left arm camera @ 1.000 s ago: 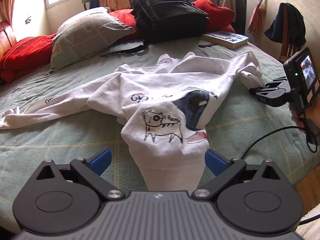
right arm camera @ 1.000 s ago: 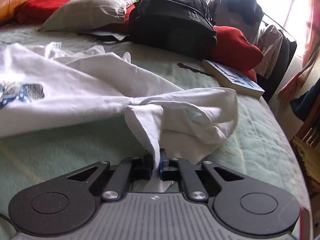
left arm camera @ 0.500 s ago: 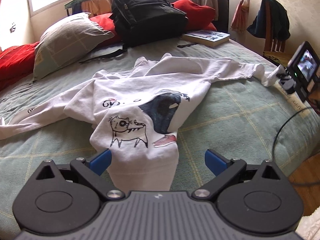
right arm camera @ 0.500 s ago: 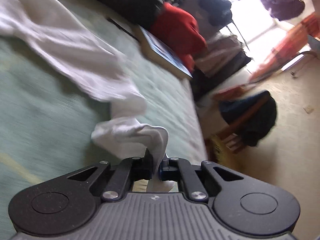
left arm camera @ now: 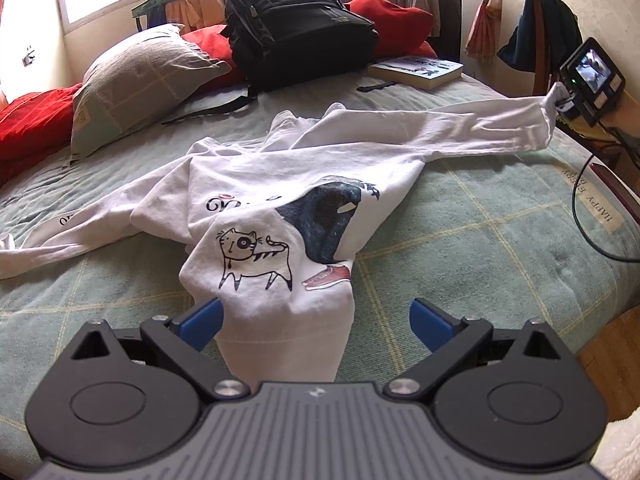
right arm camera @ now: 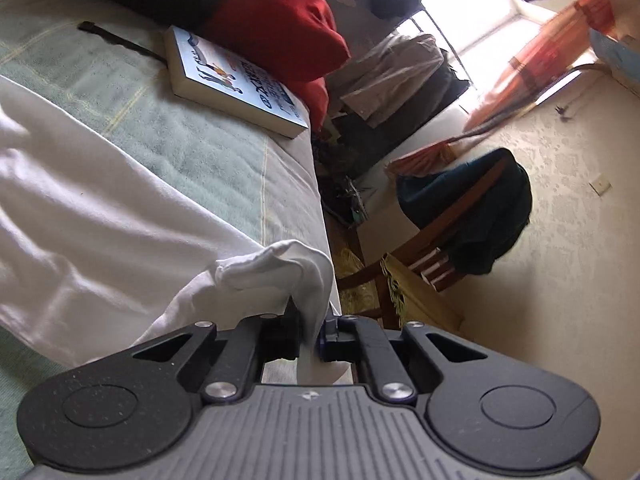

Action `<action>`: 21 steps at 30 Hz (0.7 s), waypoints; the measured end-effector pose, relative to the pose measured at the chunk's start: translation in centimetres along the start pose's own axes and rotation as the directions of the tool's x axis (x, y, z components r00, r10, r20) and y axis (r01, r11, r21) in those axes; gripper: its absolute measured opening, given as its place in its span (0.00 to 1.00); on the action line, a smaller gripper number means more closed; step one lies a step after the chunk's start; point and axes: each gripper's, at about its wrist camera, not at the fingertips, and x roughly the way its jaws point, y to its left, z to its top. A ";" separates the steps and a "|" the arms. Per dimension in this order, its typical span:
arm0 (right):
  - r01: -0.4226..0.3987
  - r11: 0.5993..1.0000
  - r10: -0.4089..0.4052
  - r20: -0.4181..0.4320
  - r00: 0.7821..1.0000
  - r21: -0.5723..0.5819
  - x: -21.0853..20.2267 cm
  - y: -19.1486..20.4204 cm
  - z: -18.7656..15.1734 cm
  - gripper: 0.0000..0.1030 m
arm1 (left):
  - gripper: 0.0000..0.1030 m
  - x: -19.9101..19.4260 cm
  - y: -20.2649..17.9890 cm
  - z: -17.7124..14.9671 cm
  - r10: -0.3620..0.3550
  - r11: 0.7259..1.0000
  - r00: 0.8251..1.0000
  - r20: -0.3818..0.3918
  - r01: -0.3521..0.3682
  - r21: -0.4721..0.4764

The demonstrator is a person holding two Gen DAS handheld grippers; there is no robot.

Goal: Fold clothes

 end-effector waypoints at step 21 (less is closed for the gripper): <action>0.007 0.997 -0.002 -0.064 0.998 0.077 3.6 -4.0 0.0 0.55 | 0.96 1.0 0.3 0.5 -0.003 1.000 1.000 -0.022 0.003 0.001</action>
